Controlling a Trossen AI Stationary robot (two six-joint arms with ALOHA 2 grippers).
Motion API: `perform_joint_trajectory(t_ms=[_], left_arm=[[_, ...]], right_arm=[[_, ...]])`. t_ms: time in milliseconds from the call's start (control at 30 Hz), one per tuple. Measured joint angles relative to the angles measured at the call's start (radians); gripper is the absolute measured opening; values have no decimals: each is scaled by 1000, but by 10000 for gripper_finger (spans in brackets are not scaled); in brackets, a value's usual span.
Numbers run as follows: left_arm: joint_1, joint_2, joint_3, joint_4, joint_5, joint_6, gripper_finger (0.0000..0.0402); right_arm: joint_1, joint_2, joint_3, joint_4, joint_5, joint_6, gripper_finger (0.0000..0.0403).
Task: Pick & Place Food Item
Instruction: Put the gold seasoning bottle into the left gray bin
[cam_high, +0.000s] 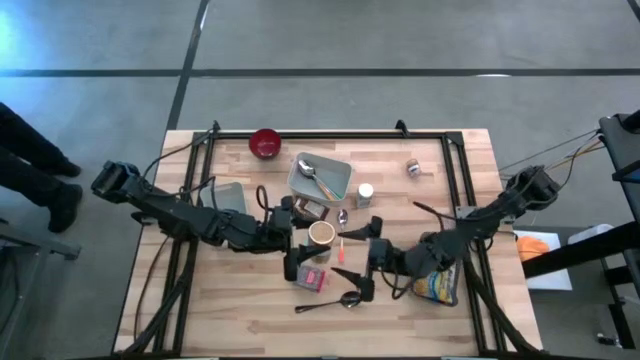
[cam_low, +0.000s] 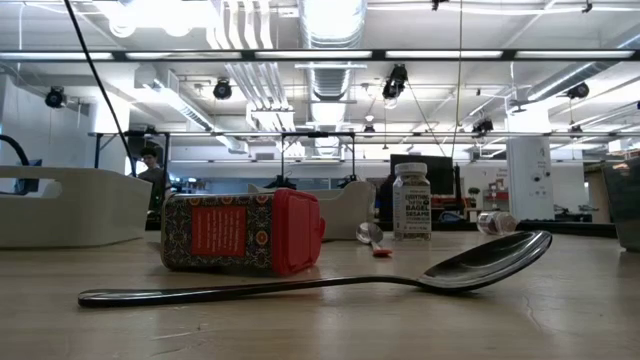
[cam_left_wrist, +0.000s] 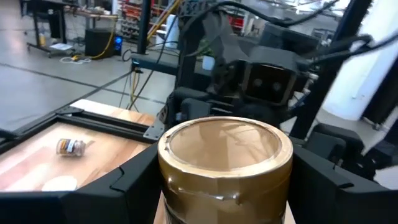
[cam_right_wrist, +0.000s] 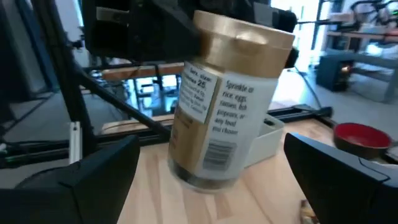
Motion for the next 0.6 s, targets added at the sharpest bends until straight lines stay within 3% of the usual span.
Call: perform_joint_trajectory(t_ms=[200, 600], left_arm=[[2, 0, 0, 4, 51, 51, 264], [3, 0, 0, 37, 93, 76, 264]], right_arm=[[-60, 33, 0, 101, -138, -23, 398], [-133, 96, 0, 240, -291, -103, 398]])
